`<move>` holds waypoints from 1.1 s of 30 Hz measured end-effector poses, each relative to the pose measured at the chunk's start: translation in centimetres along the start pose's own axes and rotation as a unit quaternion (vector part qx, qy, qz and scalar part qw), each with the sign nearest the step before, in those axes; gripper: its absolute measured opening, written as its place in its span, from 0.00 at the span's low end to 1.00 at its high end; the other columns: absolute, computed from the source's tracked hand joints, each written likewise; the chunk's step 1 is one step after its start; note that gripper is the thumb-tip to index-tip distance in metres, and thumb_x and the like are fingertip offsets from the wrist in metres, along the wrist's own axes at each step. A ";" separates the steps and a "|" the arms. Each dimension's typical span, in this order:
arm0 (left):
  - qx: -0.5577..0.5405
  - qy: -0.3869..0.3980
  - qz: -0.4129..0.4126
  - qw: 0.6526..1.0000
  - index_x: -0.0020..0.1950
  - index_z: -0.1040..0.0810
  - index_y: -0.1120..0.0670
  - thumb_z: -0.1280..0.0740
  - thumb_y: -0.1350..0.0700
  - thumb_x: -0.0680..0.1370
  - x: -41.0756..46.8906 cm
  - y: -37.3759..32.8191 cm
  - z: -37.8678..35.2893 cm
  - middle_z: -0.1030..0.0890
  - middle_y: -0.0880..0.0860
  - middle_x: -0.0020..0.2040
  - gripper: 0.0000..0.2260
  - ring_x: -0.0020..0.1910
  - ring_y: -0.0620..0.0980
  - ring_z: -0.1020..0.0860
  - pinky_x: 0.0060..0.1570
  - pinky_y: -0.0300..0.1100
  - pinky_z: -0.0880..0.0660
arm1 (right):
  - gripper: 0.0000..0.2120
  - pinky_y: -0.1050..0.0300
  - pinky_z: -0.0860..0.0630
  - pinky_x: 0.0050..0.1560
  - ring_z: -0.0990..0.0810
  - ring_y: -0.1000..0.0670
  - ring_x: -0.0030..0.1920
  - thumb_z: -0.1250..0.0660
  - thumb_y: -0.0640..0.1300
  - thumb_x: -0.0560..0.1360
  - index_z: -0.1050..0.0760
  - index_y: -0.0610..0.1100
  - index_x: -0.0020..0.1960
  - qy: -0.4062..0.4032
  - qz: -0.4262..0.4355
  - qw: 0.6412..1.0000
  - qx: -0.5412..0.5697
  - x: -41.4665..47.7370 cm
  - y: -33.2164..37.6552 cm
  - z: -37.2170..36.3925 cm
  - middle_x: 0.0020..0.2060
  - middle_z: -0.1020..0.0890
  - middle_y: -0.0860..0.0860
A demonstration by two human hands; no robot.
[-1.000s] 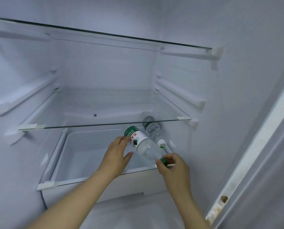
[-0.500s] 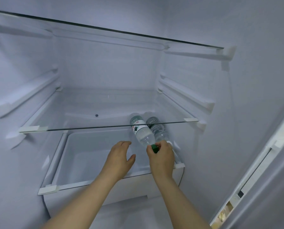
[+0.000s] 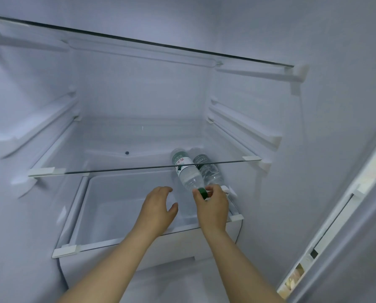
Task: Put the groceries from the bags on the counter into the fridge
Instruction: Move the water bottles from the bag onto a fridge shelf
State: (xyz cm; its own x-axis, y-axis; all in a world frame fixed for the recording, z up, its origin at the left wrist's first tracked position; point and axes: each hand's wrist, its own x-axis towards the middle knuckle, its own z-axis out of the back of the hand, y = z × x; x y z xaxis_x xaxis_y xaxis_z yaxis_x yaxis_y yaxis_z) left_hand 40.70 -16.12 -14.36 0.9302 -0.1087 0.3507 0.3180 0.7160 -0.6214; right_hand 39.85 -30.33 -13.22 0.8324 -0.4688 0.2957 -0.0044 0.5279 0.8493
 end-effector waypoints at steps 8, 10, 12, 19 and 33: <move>-0.076 0.015 0.007 0.997 0.63 0.25 0.54 0.33 0.56 0.76 -1.2 -1.3 2.3 0.22 0.51 0.59 0.15 0.57 0.48 0.24 0.56 0.38 0.30 | 0.15 0.62 0.28 0.47 0.22 0.53 0.49 0.29 0.51 0.74 0.28 0.48 0.57 0.062 -0.014 0.998 0.023 -3.4 1.3 6.1 0.50 0.22 0.52; -0.096 0.031 0.005 0.995 0.60 0.23 0.53 0.32 0.56 0.76 -2.5 -2.2 3.2 0.21 0.49 0.55 0.13 0.54 0.47 0.23 0.55 0.40 0.27 | 0.12 0.65 0.29 0.46 0.23 0.55 0.47 0.29 0.50 0.74 0.26 0.48 0.54 0.068 0.010 0.998 -0.004 -4.9 1.5 8.1 0.48 0.21 0.53; -0.112 0.048 -0.003 0.992 0.57 0.22 0.52 0.32 0.56 0.75 -4.0 -3.2 4.0 0.20 0.48 0.53 0.11 0.51 0.45 0.22 0.54 0.42 0.25 | 0.12 0.64 0.29 0.48 0.23 0.56 0.50 0.30 0.50 0.74 0.26 0.49 0.55 0.079 0.038 0.993 -0.073 -6.5 1.8 10.2 0.49 0.21 0.54; -0.103 0.122 -0.112 0.981 0.58 0.22 0.51 0.31 0.54 0.74 -8.6 -8.0 5.2 0.21 0.46 0.53 0.12 0.51 0.43 0.23 0.56 0.38 0.27 | 0.18 0.59 0.31 0.58 0.27 0.52 0.60 0.34 0.49 0.77 0.28 0.50 0.66 0.133 0.085 0.927 -0.340 -11.4 4.2 17.9 0.59 0.24 0.53; -0.155 0.157 -0.328 0.919 0.61 0.25 0.45 0.33 0.50 0.75 -14.3 -23.5 8.1 0.25 0.38 0.56 0.15 0.51 0.33 0.28 0.56 0.31 0.30 | 0.15 0.60 0.30 0.55 0.24 0.53 0.57 0.33 0.49 0.76 0.26 0.52 0.62 -0.031 0.085 0.897 -0.432 -19.6 8.9 34.6 0.57 0.24 0.58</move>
State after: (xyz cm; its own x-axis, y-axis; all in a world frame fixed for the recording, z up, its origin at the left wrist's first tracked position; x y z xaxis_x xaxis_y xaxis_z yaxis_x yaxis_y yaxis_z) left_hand 18.44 -25.80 0.96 0.5116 -0.6749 0.5319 0.8204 0.1997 -0.5357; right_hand 4.34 -40.92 3.67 0.8279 -0.3531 0.4358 0.3242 0.9353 0.1418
